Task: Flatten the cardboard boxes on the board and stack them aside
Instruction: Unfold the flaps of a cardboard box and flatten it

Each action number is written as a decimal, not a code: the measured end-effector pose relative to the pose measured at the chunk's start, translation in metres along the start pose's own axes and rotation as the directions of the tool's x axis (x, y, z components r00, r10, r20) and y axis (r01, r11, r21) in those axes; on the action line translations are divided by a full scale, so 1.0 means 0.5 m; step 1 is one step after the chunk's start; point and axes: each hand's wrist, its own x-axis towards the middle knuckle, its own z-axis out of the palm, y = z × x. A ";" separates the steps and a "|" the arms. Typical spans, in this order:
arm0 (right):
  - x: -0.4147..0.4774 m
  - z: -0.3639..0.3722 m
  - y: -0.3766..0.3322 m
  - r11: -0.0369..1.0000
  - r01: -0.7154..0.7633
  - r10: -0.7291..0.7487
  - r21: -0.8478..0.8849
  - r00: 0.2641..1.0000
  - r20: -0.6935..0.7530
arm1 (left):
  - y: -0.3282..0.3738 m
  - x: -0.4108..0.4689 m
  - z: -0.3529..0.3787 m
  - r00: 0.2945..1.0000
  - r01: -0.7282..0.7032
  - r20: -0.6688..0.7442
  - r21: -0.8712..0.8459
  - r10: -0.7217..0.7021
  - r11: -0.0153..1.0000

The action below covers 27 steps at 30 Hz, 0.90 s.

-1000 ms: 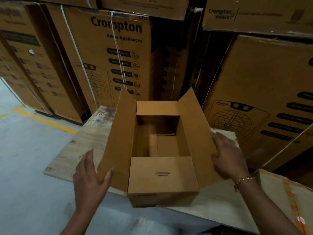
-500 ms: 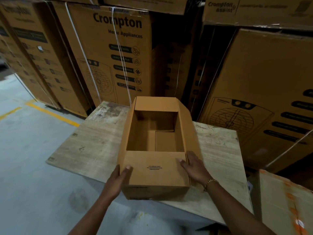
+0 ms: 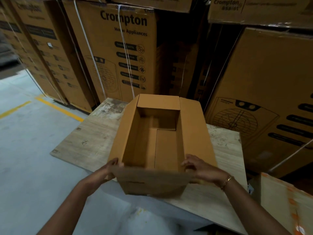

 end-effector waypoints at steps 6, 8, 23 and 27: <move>0.025 0.124 0.047 0.999 -0.035 0.026 -0.042 0.981 -0.193 | -0.062 0.047 0.041 0.995 -0.095 0.035 0.495 0.089 0.864; 0.039 0.154 0.046 1.000 -0.012 0.006 -0.023 0.964 -0.267 | -0.074 0.050 0.072 0.973 -0.131 -0.100 0.504 0.208 0.853; 0.017 0.063 -0.033 0.932 -0.260 0.201 -0.251 0.951 -0.236 | 0.094 0.291 0.017 0.946 0.077 -0.273 0.715 0.176 0.695; 0.099 -0.035 -0.103 0.831 -0.354 0.178 -0.429 0.900 -0.397 | 0.180 0.408 -0.012 0.927 0.073 -0.307 0.709 0.214 0.702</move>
